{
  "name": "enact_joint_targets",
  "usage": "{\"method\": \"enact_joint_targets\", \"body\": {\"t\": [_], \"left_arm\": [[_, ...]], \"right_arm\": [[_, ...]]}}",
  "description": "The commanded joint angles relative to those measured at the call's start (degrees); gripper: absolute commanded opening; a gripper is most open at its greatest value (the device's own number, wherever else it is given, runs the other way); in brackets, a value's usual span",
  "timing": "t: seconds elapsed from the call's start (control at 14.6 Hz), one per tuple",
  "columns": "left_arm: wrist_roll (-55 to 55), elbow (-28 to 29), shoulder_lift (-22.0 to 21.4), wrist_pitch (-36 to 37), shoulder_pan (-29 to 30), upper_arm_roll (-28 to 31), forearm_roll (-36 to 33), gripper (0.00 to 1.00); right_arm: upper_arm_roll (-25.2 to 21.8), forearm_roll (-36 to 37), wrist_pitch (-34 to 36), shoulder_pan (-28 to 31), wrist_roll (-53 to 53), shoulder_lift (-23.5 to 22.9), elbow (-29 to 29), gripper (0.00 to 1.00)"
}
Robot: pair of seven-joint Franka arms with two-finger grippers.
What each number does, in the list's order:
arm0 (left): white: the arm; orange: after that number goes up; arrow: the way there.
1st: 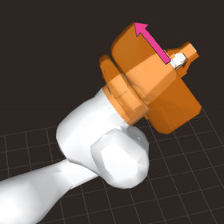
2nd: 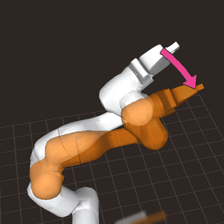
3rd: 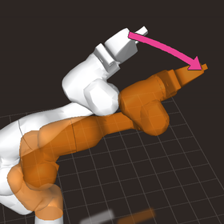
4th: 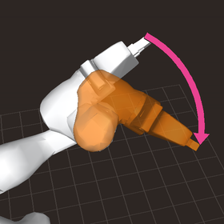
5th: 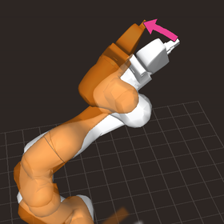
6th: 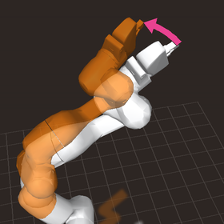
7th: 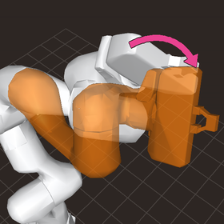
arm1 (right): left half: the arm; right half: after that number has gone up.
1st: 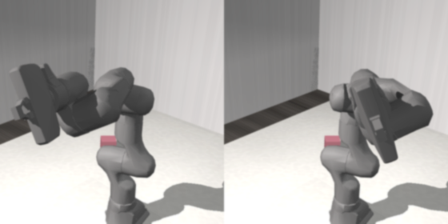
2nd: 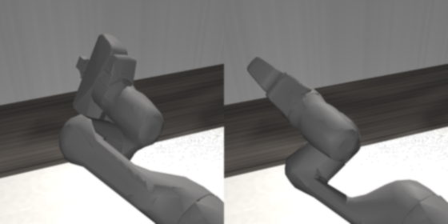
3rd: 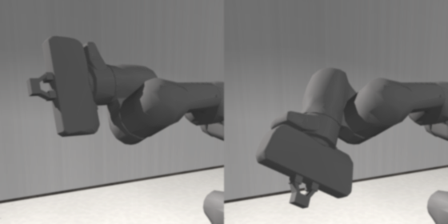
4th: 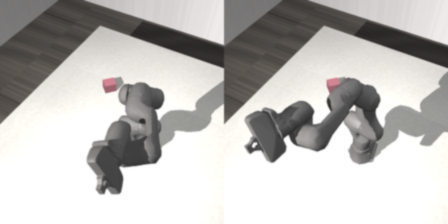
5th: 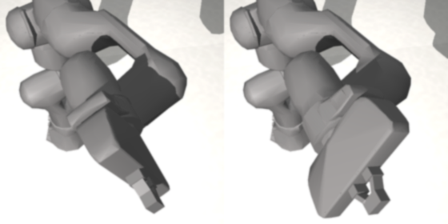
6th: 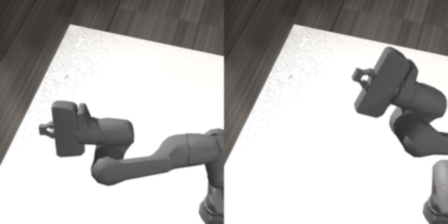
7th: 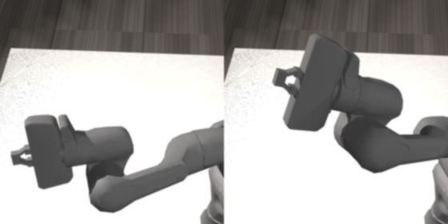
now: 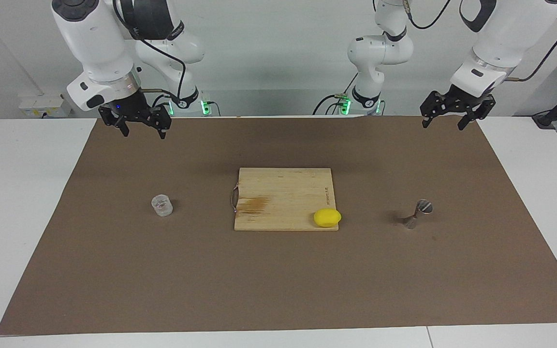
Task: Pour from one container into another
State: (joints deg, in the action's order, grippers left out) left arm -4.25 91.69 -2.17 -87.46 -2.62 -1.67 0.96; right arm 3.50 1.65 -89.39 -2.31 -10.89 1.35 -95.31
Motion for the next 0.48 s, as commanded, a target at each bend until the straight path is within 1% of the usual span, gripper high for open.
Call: {"method": "enact_joint_targets", "body": {"t": [0.0, 0.41], "left_arm": [[-0.5, 1.03, -1.08, -0.7, -0.28, 0.18, 0.45, 1.0], [0.03, 2.0, -1.43, -1.05, 0.51, 0.26, 0.54, 1.0]], "right_arm": [[-0.07, -1.21, -1.14, 0.46, -0.71, 0.94, -1.19, 1.0], [-0.07, -1.21, -1.14, 0.46, -0.71, 0.94, -1.19, 1.0]]}}
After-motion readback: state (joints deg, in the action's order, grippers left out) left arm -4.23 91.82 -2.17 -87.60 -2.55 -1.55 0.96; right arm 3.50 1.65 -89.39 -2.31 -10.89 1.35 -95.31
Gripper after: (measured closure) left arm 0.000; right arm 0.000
